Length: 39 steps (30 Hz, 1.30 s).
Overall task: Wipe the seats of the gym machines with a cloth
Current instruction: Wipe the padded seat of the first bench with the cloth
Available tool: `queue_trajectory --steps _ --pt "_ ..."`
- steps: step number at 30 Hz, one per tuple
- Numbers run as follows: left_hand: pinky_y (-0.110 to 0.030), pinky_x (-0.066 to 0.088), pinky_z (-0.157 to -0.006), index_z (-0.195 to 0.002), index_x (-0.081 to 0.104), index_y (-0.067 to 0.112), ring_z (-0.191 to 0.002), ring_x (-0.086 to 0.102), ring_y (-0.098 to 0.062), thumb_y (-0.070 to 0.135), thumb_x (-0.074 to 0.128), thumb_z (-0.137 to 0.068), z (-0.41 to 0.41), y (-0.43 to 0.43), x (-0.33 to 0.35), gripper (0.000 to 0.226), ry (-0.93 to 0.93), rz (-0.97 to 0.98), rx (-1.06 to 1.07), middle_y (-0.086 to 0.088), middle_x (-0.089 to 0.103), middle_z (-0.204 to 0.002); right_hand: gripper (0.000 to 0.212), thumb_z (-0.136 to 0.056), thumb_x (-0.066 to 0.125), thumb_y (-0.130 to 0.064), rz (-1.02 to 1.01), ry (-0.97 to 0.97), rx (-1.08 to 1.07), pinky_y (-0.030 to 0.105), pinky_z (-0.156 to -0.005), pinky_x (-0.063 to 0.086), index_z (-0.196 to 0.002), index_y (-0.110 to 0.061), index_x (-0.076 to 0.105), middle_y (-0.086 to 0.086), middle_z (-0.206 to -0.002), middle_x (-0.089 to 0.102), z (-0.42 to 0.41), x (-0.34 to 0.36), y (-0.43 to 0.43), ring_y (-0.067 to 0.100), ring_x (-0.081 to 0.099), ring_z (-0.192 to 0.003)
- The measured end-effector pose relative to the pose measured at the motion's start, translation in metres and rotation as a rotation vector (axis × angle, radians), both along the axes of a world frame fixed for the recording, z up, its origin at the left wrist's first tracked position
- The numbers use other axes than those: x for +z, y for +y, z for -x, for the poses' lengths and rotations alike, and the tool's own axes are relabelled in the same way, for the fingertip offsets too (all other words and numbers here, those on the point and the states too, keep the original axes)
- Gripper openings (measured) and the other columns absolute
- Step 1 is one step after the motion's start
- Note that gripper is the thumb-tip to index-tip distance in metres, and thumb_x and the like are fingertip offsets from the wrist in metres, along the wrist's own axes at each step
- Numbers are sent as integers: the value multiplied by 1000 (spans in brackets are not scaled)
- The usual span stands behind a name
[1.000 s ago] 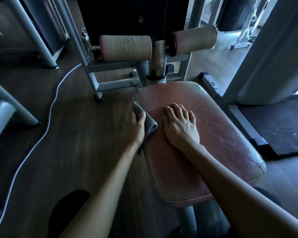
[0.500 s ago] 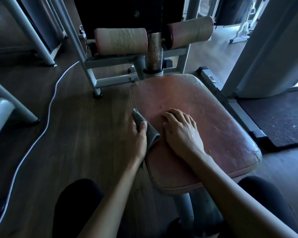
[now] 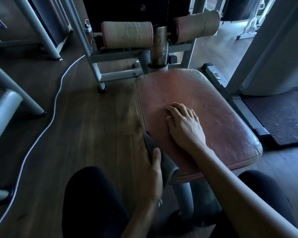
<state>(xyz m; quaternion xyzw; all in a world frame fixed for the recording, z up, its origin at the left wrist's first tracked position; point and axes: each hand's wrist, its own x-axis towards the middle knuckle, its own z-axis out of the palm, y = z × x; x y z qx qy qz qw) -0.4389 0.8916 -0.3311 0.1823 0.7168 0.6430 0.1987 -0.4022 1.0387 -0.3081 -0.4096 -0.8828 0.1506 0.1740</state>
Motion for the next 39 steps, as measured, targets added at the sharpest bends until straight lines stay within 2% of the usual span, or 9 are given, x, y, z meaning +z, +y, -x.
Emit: queue_trajectory --steps 3,6,10,13,16,21,27,34,39 --pt "-3 6 -110 -146 40 19 -136 30 1 32 58 -96 30 27 0 55 78 42 -63 17 34 -146 41 -103 39 -32 15 -3 -2 38 -123 13 -143 -28 47 -8 -152 39 -1 0 0 16 27 -146" --pt "-25 6 -122 -147 41 16 -144 31 -14 47 56 -91 65 55 -1 66 -53 54 -45 2 37 -154 41 -103 39 -32 24 -3 3 38 -123 12 -143 -29 47 -8 -153 38 -1 1 0 16 26 -146" --pt "0 0 -107 -147 35 30 -136 27 9 31 57 -97 33 29 -2 54 58 17 -2 22 29 -147 41 -102 40 -32 21 7 -2 38 -123 13 -142 -29 48 -8 -152 40 0 1 0 16 28 -145" --pt "-26 13 -122 -147 36 30 -139 31 5 46 58 -86 10 6 -17 67 31 -76 -83 18 36 -152 41 -102 39 -32 29 5 -7 38 -123 13 -142 -29 48 -9 -152 39 0 1 0 15 28 -145" --pt "-21 10 -119 -143 32 36 -137 28 6 46 50 -89 24 25 -7 58 56 21 -57 21 30 -151 41 -102 40 -32 19 6 -10 38 -123 14 -141 -29 49 -8 -151 41 0 0 1 16 30 -144" --pt "-39 14 -123 -153 26 17 -146 26 -16 48 38 -92 63 57 3 70 76 139 -122 -1 29 -159 40 -102 40 -32 -2 0 -3 40 -121 17 -141 -28 49 -7 -150 42 0 0 1 18 32 -143" --pt "-31 16 -122 -151 32 34 -139 29 3 69 39 -85 -16 -8 -2 75 47 89 7 21 32 -152 41 -104 36 -34 2 -22 2 40 -122 15 -143 -28 47 -7 -152 39 -1 0 -1 17 29 -145" --pt "-33 11 -123 -150 36 17 -145 29 -16 51 39 -94 37 39 -3 66 172 222 -14 0 35 -156 38 -102 44 -39 -25 -19 -2 37 -117 29 -137 -29 53 -9 -148 46 -48 2 -26 17 38 -139" --pt "-25 3 -120 -153 27 24 -146 16 -1 59 28 -92 -3 -3 -4 71 366 261 -10 8 24 -160 30 -99 52 -36 -104 54 -87 39 -108 38 -125 -26 64 -5 -137 58 -56 -2 -38 21 50 -130"
